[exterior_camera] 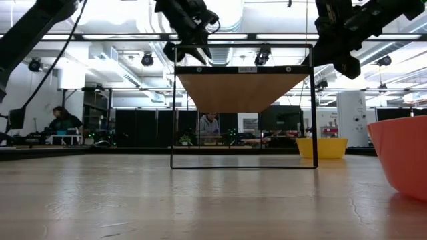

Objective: Pick & Place Mini bowls
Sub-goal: Stack the white patterned bowl on top of the white patterned bowl on the shelf

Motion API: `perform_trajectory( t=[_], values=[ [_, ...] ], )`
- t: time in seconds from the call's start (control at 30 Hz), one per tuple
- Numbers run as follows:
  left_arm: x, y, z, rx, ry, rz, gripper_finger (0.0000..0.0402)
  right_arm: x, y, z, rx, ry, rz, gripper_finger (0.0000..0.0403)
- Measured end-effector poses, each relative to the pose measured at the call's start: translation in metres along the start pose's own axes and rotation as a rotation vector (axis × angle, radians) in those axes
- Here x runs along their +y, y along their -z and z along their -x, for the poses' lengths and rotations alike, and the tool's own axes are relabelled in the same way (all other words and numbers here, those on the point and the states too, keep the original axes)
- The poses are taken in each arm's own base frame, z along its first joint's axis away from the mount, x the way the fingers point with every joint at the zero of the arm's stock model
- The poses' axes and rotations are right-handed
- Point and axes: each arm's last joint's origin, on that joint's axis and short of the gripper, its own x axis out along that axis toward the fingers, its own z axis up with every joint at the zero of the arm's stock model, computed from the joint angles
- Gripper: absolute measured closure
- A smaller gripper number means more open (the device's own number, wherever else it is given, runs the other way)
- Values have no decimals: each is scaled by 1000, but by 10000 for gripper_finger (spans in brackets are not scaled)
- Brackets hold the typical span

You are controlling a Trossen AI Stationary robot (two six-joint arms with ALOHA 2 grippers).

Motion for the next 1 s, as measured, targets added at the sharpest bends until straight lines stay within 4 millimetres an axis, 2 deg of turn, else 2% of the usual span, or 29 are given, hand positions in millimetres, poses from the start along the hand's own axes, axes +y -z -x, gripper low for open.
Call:
perform_trajectory(
  t=[0.23, 0.37, 0.5, 0.63, 0.87, 1.0],
  values=[
    [-20, 25, 10, 81, -1, -137, 312, 0, 0, 0, 1, 0, -6, 394],
    [-32, 47, 22, 152, -21, -200, 312, 0, 0, 0, 7, -3, -6, 394],
    [-42, 69, 30, 215, -93, -219, 312, 0, 1, 0, 24, -19, -5, 394],
    [-56, 88, 32, 235, -71, -189, 312, 1, 1, 0, 40, -33, -2, 394],
    [-74, 136, 42, 310, -56, -284, 312, 2, 4, 0, 99, -95, 66, 394],
    [-85, 176, 46, 374, -32, -422, 312, 1, 5, 0, 113, -85, 73, 394]
  ],
)
